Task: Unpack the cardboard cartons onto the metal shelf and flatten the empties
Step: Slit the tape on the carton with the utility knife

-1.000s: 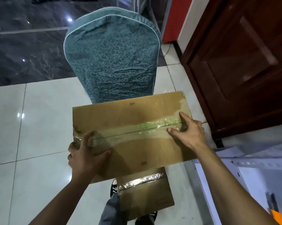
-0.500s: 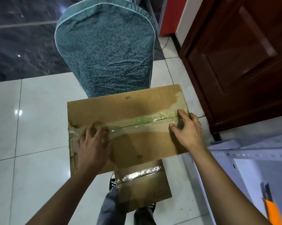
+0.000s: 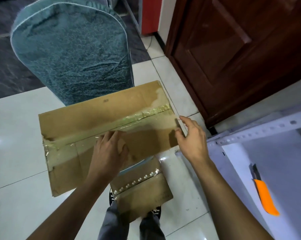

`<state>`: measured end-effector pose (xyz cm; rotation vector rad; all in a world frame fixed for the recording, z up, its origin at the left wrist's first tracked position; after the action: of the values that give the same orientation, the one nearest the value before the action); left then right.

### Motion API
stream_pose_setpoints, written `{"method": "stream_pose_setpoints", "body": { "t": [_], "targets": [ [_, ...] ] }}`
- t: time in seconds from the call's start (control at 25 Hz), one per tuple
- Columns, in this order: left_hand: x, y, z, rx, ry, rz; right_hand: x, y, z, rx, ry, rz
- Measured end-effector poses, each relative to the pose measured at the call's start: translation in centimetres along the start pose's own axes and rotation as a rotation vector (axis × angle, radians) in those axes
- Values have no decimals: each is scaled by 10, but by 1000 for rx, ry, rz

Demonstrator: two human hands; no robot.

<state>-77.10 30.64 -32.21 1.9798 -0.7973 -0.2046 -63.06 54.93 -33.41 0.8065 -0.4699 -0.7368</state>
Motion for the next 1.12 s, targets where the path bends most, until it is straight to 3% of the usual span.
{"method": "stream_pose_setpoints", "body": {
  "t": [0.64, 1.12],
  "targets": [
    [48, -95, -151, 107, -348, 132, 99, 105, -149, 52, -195, -222],
    [88, -172, -217, 107, -500, 241, 167, 155, -260, 188, -373, -409]
  ]
}}
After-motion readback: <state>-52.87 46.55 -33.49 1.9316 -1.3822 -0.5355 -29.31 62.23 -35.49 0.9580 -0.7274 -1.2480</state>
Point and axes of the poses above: each hand's wrist, its own x-axis away from the middle knuckle, its own y-axis out of the back of the hand, z = x × y, the point moved 9 cm from there along -x, towards the middle knuckle, and after that the axes turned 1 degree about z, right-handed, at the moved point
